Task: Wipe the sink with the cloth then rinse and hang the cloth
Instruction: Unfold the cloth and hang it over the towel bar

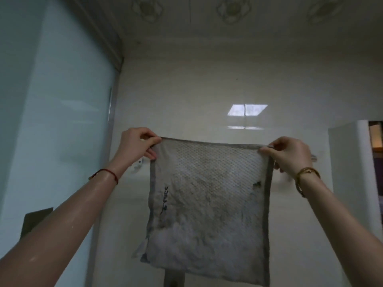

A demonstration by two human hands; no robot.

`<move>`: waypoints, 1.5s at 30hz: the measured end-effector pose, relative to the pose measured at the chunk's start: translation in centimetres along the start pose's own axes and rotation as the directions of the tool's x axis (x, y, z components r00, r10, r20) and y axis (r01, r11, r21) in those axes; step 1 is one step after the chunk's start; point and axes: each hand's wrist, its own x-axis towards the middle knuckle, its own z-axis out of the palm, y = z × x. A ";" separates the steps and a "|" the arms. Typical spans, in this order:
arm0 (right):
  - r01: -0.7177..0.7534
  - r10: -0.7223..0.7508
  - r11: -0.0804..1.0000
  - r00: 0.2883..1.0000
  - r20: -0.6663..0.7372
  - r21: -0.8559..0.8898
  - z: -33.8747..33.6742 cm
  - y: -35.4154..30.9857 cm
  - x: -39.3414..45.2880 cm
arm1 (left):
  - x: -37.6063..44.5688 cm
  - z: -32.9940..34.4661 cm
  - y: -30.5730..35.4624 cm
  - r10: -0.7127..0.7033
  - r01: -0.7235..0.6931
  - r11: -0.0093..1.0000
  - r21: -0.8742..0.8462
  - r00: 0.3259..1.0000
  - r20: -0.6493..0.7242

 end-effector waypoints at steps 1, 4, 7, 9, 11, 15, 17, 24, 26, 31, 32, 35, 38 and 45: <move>-0.004 0.004 1.000 1.000 -0.016 -0.008 -0.2 -0.6 1.2 | 1.4 0.1 0.5 -0.006 0.006 1.000 -0.024 1.000 0.000; -0.038 0.041 0.997 0.998 -0.052 0.060 -0.5 -2.5 4.8 | 5.4 0.6 2.3 0.021 -0.022 0.998 -0.055 1.000 -0.021; -0.049 0.076 0.962 0.993 -0.094 0.269 -0.8 -3.7 8.1 | 8.9 1.2 3.9 0.073 -0.079 0.992 -0.097 0.995 -0.060; -0.019 0.072 0.938 0.987 -0.143 0.346 -0.8 -4.2 10.3 | 11.2 1.6 4.7 0.101 -0.113 0.986 -0.126 0.990 -0.096; 0.026 0.057 0.910 0.981 -0.188 0.413 -0.6 -4.5 12.3 | 13.4 2.3 4.9 0.130 -0.149 0.979 -0.136 0.981 -0.142; 0.107 0.022 0.876 0.965 -0.262 0.471 0.1 -5.4 15.2 | 17.3 3.3 5.0 0.155 -0.187 0.972 -0.143 0.965 -0.213; 0.150 0.005 0.862 0.953 -0.304 0.485 0.7 -5.8 17.2 | 19.5 3.7 5.1 0.188 -0.229 0.963 -0.143 0.949 -0.253; 0.203 -0.006 0.809 0.942 -0.336 0.552 1.8 -6.7 24.1 | 25.8 4.5 5.7 0.221 -0.286 0.941 -0.180 0.923 -0.314; 0.205 -0.017 0.808 0.945 -0.325 0.552 2.2 -6.8 25.2 | 26.8 4.4 5.6 0.220 -0.284 0.942 -0.178 0.925 -0.309; 0.212 -0.036 0.807 0.949 -0.313 0.552 3.2 -5.9 25.6 | 26.7 5.0 4.7 0.182 -0.255 0.942 -0.220 0.936 -0.301; 0.216 -0.044 0.810 0.950 -0.310 0.546 3.3 -5.6 25.4 | 26.3 5.0 4.5 0.184 -0.254 0.943 -0.217 0.937 -0.298; 0.218 -0.059 0.822 0.951 -0.302 0.526 3.2 -4.6 23.9 | 24.5 4.9 3.7 0.185 -0.248 0.947 -0.202 0.940 -0.287; 0.231 -0.070 0.825 0.948 -0.311 0.516 2.9 -3.8 22.0 | 22.4 4.6 3.3 0.184 -0.242 0.951 -0.191 0.943 -0.278; 0.237 -0.068 0.817 0.945 -0.320 0.526 0.8 -3.7 19.0 | 18.6 3.8 5.8 0.182 -0.246 0.941 -0.235 0.948 -0.262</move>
